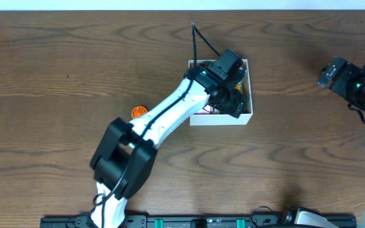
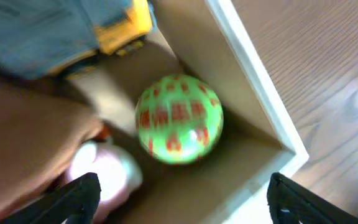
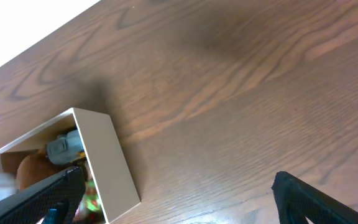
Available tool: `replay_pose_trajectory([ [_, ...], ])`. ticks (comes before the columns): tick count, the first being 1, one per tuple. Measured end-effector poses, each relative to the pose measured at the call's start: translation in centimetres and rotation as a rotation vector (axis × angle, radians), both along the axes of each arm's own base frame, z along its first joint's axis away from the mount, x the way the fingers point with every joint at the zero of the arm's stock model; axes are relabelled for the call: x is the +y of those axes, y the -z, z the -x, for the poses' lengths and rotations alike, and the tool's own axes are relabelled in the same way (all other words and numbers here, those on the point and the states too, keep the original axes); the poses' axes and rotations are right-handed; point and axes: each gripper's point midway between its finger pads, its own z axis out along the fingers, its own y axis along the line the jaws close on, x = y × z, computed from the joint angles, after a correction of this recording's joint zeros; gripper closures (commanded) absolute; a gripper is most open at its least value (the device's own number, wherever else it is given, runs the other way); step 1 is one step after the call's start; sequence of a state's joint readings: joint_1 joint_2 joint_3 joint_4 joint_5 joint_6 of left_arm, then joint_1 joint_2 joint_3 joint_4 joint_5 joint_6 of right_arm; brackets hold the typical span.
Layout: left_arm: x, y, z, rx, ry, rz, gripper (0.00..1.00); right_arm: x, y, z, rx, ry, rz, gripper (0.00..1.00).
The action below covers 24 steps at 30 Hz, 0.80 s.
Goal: Pack container
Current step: 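Carry the green ball into the box's front-right corner and release, then grasp the orange round toy with the left gripper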
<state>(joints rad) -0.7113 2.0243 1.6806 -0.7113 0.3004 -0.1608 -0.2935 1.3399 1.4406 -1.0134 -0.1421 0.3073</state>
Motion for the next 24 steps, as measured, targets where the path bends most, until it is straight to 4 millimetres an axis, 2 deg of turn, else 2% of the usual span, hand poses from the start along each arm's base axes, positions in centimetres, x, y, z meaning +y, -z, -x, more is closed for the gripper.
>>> replay_pose_trajectory([
  [2, 1.1, -2.8, -0.5, -0.049, -0.025, 0.003, 0.11, 0.0, 0.0, 0.0, 0.0, 0.0, 0.0, 0.01],
  [5, 3.7, -7.4, -1.0, -0.128, -0.083, 0.002, 0.08, 0.0, 0.0, 0.0, 0.0, 0.0, 0.0, 0.01],
  [8, 8.4, -11.5, -1.0, -0.181, -0.177, -0.039, 0.07, 0.0, 0.0, 0.0, 0.0, 0.0, 0.0, 0.01],
  [10, 12.4, -12.9, -0.6, -0.177, -0.264, -0.099, 0.07, 0.0, 0.0, 0.0, 0.0, 0.0, 0.0, 0.01],
  [11, 14.9, -12.9, -0.2, -0.154, -0.314, -0.146, 0.07, 0.0, 0.0, 0.0, 0.0, 0.0, 0.0, 0.01],
  [13, 18.6, -12.4, 0.0, -0.101, -0.407, -0.216, 0.07, 0.0, 0.0, 0.0, 0.0, 0.0, 0.0, 0.01],
  [15, 21.4, -11.0, -0.3, -0.054, -0.487, -0.262, 0.07, 0.0, 0.0, 0.0, 0.0, 0.0, 0.0, 0.01],
  [18, 24.7, -7.0, -0.8, 0.04, -0.576, -0.331, 0.07, 0.0, 0.0, 0.0, 0.0, 0.0, 0.0, 0.01],
  [21, 26.6, -2.3, -0.9, 0.135, -0.611, -0.388, 0.07, 0.0, 0.0, 0.0, 0.0, 0.0, 0.0, 0.01],
  [24, 27.4, 1.6, -0.4, 0.224, -0.597, -0.433, 0.07, 0.0, 0.0, 0.0, 0.0, 0.0, 0.0, 0.01],
])
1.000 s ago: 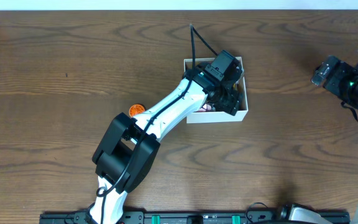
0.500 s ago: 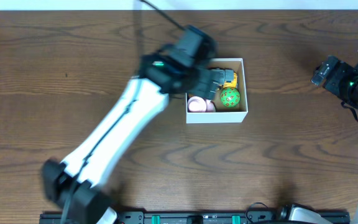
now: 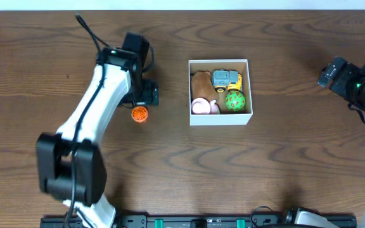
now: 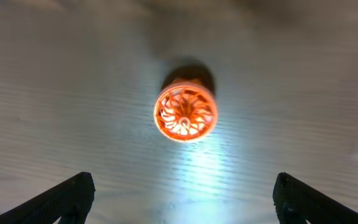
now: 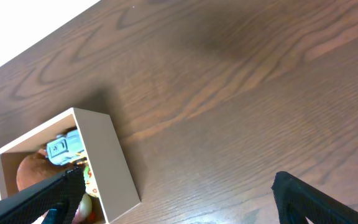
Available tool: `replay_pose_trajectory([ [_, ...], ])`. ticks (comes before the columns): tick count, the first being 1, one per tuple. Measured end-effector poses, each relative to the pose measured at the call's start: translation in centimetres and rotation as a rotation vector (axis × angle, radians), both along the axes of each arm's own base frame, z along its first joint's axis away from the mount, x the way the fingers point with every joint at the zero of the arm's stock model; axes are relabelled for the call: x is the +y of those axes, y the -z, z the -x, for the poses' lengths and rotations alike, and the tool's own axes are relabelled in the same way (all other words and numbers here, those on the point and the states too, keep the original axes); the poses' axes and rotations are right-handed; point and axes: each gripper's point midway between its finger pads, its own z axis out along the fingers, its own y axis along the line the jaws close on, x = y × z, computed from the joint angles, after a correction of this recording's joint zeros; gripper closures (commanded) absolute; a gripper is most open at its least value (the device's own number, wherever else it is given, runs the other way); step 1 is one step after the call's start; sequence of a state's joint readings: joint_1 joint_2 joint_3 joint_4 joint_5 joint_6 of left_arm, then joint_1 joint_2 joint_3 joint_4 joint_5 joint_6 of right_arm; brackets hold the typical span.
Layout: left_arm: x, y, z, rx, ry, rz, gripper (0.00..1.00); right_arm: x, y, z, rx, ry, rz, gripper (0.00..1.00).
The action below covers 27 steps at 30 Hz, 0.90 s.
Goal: Pack container
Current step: 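Grasp the orange round toy with the left gripper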
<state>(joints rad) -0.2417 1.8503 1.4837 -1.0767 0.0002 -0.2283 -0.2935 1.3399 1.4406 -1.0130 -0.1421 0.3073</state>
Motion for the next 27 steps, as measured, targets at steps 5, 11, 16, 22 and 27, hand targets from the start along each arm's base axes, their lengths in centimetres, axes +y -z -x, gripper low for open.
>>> replay_pose_trajectory([
  [5, 0.4, 3.7, 0.3, 0.094, 0.004, -0.011, 0.07, 0.0, 0.0, 0.0, 0.0, 0.0, 0.0, 0.01],
  [11, 0.3, 6.8, 0.0, 0.144, 0.032, -0.013, 0.07, 0.0, 0.0, 0.0, 0.0, 0.0, 0.0, 0.01],
  [16, 0.4, 8.7, 0.5, 0.199, 0.065, -0.022, 0.09, 0.0, 0.0, 0.0, 0.0, 0.0, 0.0, 0.01],
  [22, 0.4, 8.9, 0.4, 0.2, 0.088, -0.021, 0.24, 0.0, 0.0, 0.0, 0.0, 0.0, 0.0, 0.01],
  [27, 0.3, 8.9, 0.1, 0.188, 0.103, -0.019, 0.3, 0.0, 0.0, 0.0, 0.0, 0.0, 0.0, 0.01],
])
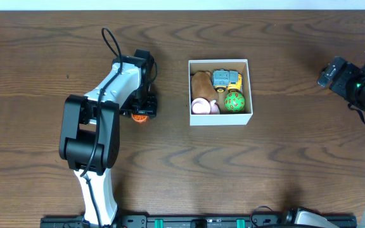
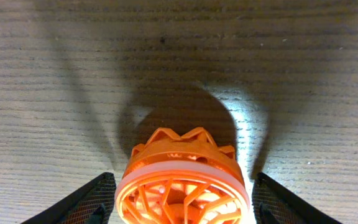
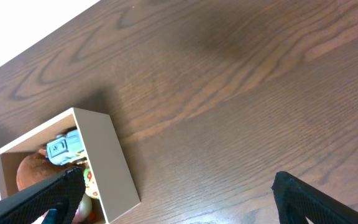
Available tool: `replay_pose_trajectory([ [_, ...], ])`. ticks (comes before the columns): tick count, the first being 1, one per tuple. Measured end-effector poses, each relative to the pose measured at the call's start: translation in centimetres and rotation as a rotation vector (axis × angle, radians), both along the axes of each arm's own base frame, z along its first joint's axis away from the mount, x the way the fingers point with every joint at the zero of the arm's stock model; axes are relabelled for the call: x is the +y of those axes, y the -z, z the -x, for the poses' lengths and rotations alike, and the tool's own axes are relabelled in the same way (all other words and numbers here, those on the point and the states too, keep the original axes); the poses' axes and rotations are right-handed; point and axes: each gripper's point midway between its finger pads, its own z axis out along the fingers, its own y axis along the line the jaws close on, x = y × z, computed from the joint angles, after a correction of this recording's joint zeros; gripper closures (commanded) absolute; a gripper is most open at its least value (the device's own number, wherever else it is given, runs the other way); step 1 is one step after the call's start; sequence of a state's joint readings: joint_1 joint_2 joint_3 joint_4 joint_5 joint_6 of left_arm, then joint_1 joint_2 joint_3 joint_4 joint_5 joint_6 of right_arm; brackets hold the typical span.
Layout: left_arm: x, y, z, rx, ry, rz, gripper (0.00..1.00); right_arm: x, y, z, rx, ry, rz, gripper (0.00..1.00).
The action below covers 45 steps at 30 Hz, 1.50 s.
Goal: Pack container
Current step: 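Grasp the orange round toy with the left gripper, then place the orange toy into the box on top of the truck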
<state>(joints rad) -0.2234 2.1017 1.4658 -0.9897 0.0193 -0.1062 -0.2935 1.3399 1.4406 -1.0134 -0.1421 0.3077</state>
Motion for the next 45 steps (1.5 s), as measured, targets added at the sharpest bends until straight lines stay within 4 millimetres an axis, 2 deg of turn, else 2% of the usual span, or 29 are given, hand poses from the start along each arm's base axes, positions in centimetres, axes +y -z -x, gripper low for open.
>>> replay_pose_trajectory([
  [4, 0.0, 0.0, -0.1, -0.003, 0.006, 0.002, 0.37, 0.0, 0.0, 0.0, 0.0, 0.0, 0.0, 0.01],
  [6, 0.0, 0.0, -0.1, -0.005, 0.012, 0.003, 0.44, 0.0, 0.0, 0.0, 0.0, 0.0, 0.0, 0.01],
  [10, -0.1, 0.0, -0.3, -0.01, 0.046, 0.009, 0.5, 0.0, 0.0, 0.0, 0.0, 0.0, 0.0, 0.01],
  [16, 0.0, 0.0, -0.1, 0.0, 0.077, 0.011, 0.53, 0.0, 0.0, 0.0, 0.0, -0.001, 0.0, 0.01],
  [19, 0.2, -0.3, 0.9, 0.046, 0.08, 0.003, 0.54, 0.0, 0.0, 0.0, 0.0, 0.0, 0.0, 0.01],
  [21, 0.3, -1.2, 1.5, 0.078, 0.08, -0.002, 0.53, 0.0, 0.0, 0.0, 0.0, 0.0, 0.0, 0.01],
  [23, 0.3, -2.9, 1.6, 0.09, 0.08, -0.004, 0.53, 0.0, 0.0, 0.0, 0.0, 0.0, 0.0, 0.01],
  [26, -0.4, -7.6, 0.2, 0.006, 0.086, 0.018, 0.52, 0.0, 0.0, 0.0, 0.0, 0.0, 0.0, 0.01],
  [28, -1.7, -11.9, -1.1, -0.112, 0.1, 0.068, 0.52, 0.0, 0.0, 0.0, 0.0, 0.0, 0.0, 0.01],
  [29, -2.5, -13.9, -1.5, -0.175, 0.111, 0.099, 0.48, 0.0, 0.0, 0.0, 0.0, 0.0, 0.0, 0.01],
  [31, -5.2, -18.9, -2.4, -0.337, 0.156, 0.193, 0.46, 0.0, 0.0, 0.0, 0.0, -0.001, 0.0, 0.01],
  [33, -7.9, -22.9, -2.7, -0.477, 0.212, 0.278, 0.41, 0.0, 0.0, 0.0, 0.0, 0.0, 0.0, 0.01],
  [36, -12.1, -26.9, -2.4, -0.618, 0.298, 0.386, 0.37, 0.0, 0.0, 0.0, 0.0, 0.0, 0.0, 0.01],
  [38, -14.6, -27.8, -2.2, -0.659, 0.351, 0.433, 0.38, 0.0, 0.0, 0.0, 0.0, -0.001, 0.0, 0.01],
  [40, -17.2, -27.5, -2.4, -0.671, 0.395, 0.47, 0.37, 0.0, 0.0, 0.0, 0.0, 0.0, 0.0, 0.01],
  [43, -20.6, -24.8, -2.8, -0.632, 0.447, 0.487, 0.38, 0.0, 0.0, 0.0, 0.0, 0.0, 0.0, 0.01],
  [45, -22.5, -21.9, -3.0, -0.581, 0.471, 0.484, 0.38, 0.0, 0.0, 0.0, 0.0, 0.0, 0.0, 0.01],
])
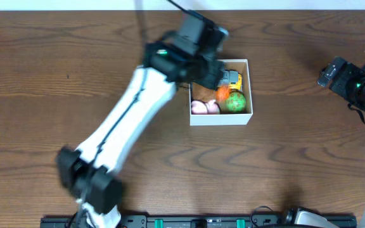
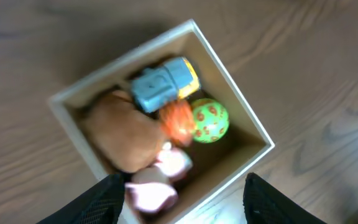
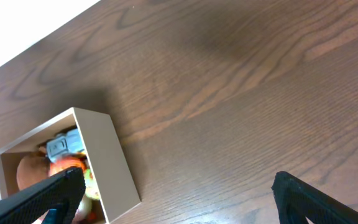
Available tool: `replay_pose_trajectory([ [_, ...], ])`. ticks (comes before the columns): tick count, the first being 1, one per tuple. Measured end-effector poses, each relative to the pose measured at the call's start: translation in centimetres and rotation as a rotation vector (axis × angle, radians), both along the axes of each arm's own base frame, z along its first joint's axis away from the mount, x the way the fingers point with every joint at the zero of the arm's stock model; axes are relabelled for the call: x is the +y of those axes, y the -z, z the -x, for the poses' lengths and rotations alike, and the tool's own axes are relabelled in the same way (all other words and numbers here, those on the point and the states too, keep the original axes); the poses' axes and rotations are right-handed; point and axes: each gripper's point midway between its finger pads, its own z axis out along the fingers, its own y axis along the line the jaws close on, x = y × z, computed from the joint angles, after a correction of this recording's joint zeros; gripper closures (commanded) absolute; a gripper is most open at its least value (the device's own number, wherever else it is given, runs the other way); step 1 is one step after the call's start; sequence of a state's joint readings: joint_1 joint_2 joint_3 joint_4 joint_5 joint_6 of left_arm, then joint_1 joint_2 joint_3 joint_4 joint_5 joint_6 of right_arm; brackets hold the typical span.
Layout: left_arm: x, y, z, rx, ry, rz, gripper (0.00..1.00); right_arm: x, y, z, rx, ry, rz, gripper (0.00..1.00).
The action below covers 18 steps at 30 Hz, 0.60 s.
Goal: Pack container
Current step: 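Place the orange toy into the box on top of the truck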
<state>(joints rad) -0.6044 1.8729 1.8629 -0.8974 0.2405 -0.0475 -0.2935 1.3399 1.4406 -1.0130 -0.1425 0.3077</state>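
The white-rimmed cardboard box (image 1: 220, 119) sits right of the table's middle. An orange spoked wheel (image 2: 178, 120) lies inside it, between the blue and yellow truck (image 2: 163, 84) and the green ball (image 2: 210, 121). A brown plush (image 2: 126, 137) and pink toys (image 2: 157, 183) fill the rest of the box. My left gripper (image 2: 182, 186) hangs open above the box and holds nothing. From overhead the wheel (image 1: 223, 94) shows beside the left gripper (image 1: 208, 69). My right gripper (image 3: 176, 186) is open and empty at the far right.
The left arm stretches from the near edge of the table to the box and covers the box's far left corner. The right arm (image 1: 360, 88) stays at the table's right edge. Bare brown wood surrounds the box (image 3: 107, 162).
My left gripper was low on the table left of the box with its fingers on either side of the orange wheel. Now it is open above the box and the wheel lies inside.
First my left gripper was open inside the box over the green ball, with the wheel on the table to the left. Then it hung open above the wheel, and later its fingers were down around it. Now the wheel is in the box. The right arm stayed still.
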Motion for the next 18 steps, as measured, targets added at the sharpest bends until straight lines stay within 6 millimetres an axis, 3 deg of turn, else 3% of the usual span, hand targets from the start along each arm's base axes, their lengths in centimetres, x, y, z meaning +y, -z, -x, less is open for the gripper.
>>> replay_pose_trajectory([
  [5, -2.5, 7.5, 0.6, 0.125, 0.049, -0.089, 0.45, 0.0, 0.0, 0.0, 0.0, 0.0, 0.0, 0.01],
  [8, -2.6, 9.8, 0.9, 0.176, 0.034, -0.117, 0.45, 0.0, 0.0, 0.0, 0.0, 0.0, 0.0, 0.01],
  [14, -1.2, 9.2, 0.5, 0.186, -0.016, -0.12, 0.4, 0.0, 0.0, 0.0, 0.0, 0.0, 0.0, 0.01],
  [18, 1.9, 6.4, 0.8, 0.175, -0.08, -0.148, 0.31, 0.0, 0.0, 0.0, 0.001, 0.0, 0.0, 0.01],
])
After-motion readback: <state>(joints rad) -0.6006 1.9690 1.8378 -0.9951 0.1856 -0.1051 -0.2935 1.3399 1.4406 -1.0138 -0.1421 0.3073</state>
